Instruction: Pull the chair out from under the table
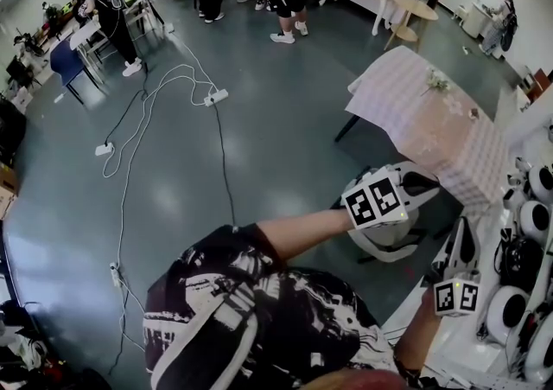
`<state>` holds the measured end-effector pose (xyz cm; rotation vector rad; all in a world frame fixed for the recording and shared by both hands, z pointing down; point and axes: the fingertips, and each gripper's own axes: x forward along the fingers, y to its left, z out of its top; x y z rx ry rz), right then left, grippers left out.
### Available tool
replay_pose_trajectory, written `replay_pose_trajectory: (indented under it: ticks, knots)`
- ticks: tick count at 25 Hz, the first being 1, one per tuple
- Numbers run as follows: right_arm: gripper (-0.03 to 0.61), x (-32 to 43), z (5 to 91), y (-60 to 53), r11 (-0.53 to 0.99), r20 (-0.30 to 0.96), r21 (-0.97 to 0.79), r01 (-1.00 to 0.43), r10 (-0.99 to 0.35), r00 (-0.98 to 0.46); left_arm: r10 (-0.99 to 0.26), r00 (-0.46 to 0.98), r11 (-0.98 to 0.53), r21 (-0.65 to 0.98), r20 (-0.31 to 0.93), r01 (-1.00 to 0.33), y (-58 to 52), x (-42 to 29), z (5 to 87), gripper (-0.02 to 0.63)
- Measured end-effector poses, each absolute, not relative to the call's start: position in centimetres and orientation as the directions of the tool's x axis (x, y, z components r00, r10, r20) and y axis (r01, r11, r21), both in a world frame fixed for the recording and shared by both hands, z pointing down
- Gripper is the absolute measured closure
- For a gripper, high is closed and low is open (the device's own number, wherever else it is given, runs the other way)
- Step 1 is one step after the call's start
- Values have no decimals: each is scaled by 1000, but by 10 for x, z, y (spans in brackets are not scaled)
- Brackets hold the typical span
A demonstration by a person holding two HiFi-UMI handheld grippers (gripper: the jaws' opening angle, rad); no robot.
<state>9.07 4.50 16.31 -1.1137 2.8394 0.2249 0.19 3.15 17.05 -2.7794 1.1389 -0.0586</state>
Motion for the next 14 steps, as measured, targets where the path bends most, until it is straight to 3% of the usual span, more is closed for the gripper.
replay_pose_trajectory:
  ticks: [14]
  knots:
    - [580, 86, 166, 69, 723, -133, 117, -681, -668, -732, -691, 722, -711, -159, -24, -685, 53, 2, 171, 614]
